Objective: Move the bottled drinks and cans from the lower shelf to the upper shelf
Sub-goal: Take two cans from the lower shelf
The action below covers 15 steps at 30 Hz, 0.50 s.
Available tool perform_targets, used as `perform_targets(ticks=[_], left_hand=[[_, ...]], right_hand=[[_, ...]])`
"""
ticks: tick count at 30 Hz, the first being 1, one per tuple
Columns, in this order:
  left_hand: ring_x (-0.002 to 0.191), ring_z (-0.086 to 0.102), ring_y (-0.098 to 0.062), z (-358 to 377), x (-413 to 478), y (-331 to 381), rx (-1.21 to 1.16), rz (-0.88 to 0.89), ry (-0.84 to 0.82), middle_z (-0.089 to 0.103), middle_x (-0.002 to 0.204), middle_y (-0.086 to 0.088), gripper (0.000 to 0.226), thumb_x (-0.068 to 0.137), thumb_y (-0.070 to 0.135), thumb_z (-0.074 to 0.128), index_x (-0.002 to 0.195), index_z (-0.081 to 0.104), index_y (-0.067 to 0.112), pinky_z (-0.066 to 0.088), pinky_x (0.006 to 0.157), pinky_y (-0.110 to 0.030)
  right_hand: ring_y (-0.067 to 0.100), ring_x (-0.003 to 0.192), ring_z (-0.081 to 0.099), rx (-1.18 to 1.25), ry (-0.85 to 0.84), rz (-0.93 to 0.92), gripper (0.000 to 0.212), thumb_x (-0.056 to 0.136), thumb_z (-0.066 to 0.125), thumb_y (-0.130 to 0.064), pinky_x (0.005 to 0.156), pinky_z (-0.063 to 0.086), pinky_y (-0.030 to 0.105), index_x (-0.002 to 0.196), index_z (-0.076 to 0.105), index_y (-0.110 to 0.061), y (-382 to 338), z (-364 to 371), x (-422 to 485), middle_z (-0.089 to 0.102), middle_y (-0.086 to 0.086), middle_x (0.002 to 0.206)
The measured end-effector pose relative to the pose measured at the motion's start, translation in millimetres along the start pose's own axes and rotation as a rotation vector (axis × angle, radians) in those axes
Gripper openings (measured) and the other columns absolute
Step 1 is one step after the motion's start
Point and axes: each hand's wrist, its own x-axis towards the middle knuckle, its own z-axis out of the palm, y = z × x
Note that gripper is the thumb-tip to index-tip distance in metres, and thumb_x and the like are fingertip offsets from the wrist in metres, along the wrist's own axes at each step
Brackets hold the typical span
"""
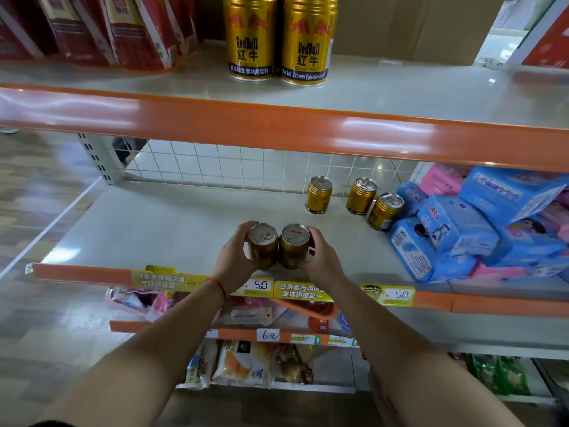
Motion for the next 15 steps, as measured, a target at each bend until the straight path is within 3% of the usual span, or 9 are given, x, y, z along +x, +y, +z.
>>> perform_targets(ticks=[7,11,15], left_hand=[[0.121,0.059,-0.018,7,-5,-8,-0.085,-0.043,0.000,0.065,0.127,0.001,0.085,0.066,0.015,0.089,0.136,0.044,0.029,0.051,0.101,-0.044],[0.121,0.058,-0.019,14,-7,-6,-0.054,-0.076,0.065,0.062,0.129,0.003,0.085,0.066,0.026,0.090,0.136,0.042,0.031,0.051,0.099,-0.042],[0.121,0.057,-0.019,14,-8,-10,0.000,-0.108,0.065,0.063,0.129,0.001,0.090,0.063,0.024,0.091,0.138,0.041,0.027,0.050,0.098,-0.039]], right_hand=[[0.020,0.125,0.052,-0.016,0.037,0.009,0.074,0.074,0.082,-0.017,0.102,0.043,0.031,0.137,0.043,-0.019,0,3,1,0.059,0.003,0.133],[0.019,0.126,0.050,-0.012,0.083,0.040,0.079,0.072,0.084,-0.021,0.102,0.043,0.031,0.138,0.042,-0.018,1,11,-2,0.055,0.003,0.137],[0.021,0.134,0.045,-0.018,-0.014,0.052,0.082,0.073,0.080,-0.005,0.109,0.042,0.039,0.141,0.037,-0.023,10,3,-1,0.049,0.003,0.144]])
